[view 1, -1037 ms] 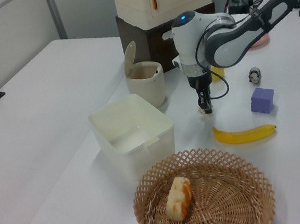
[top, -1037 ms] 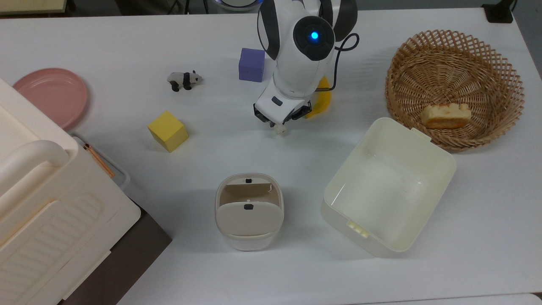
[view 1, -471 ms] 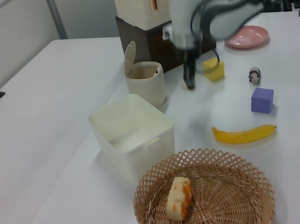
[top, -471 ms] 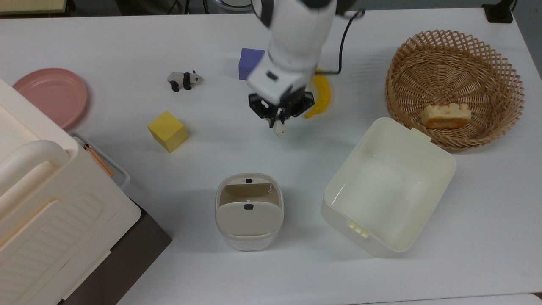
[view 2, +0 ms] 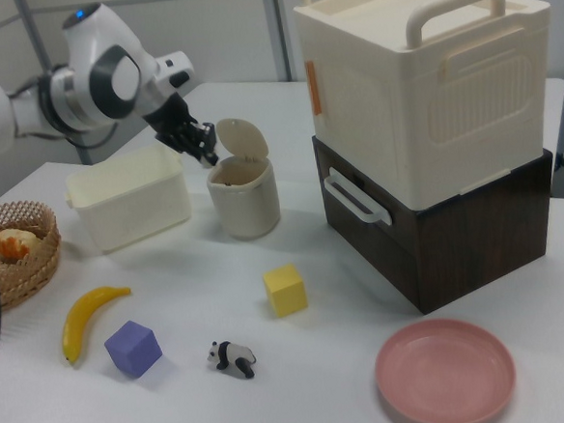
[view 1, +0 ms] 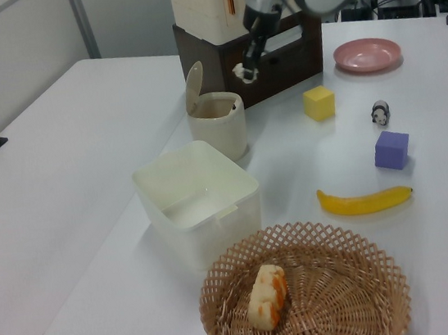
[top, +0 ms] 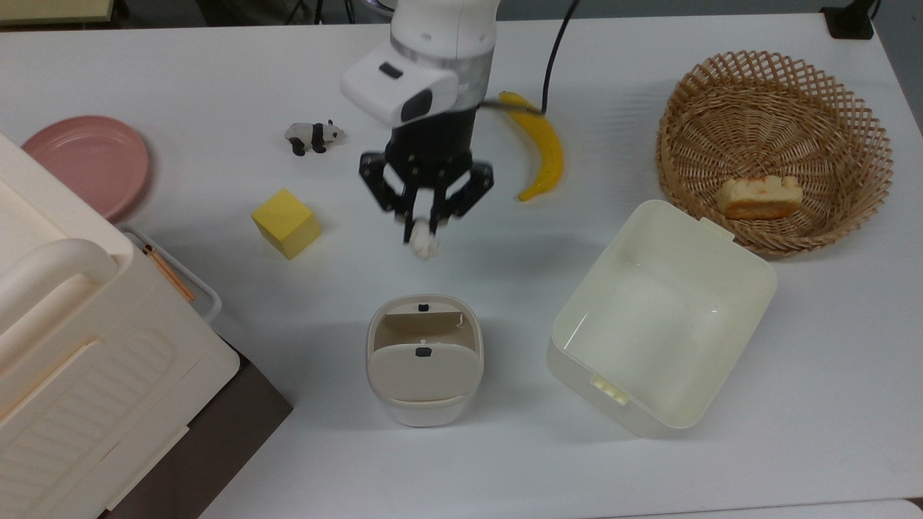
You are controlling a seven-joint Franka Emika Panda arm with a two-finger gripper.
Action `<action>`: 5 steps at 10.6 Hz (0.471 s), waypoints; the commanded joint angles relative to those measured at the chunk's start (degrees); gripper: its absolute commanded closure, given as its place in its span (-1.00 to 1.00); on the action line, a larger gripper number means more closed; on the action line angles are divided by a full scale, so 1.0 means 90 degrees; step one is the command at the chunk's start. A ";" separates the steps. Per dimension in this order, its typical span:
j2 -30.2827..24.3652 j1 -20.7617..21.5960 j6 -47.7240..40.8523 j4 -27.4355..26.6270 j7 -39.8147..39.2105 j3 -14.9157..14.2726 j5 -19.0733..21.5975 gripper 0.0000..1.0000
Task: Grab it up and put it in the trash
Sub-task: 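Carry the paper ball over the cream trash bin and open the gripper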
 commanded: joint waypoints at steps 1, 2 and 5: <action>0.0785 0.0070 0.0986 0.0433 0.1824 -0.0129 -0.1107 0.10; 0.0991 0.0070 0.1046 0.0667 0.2284 -0.0129 -0.1304 -0.91; 0.0945 0.0080 0.1028 0.0698 0.2484 -0.0120 -0.1501 -1.00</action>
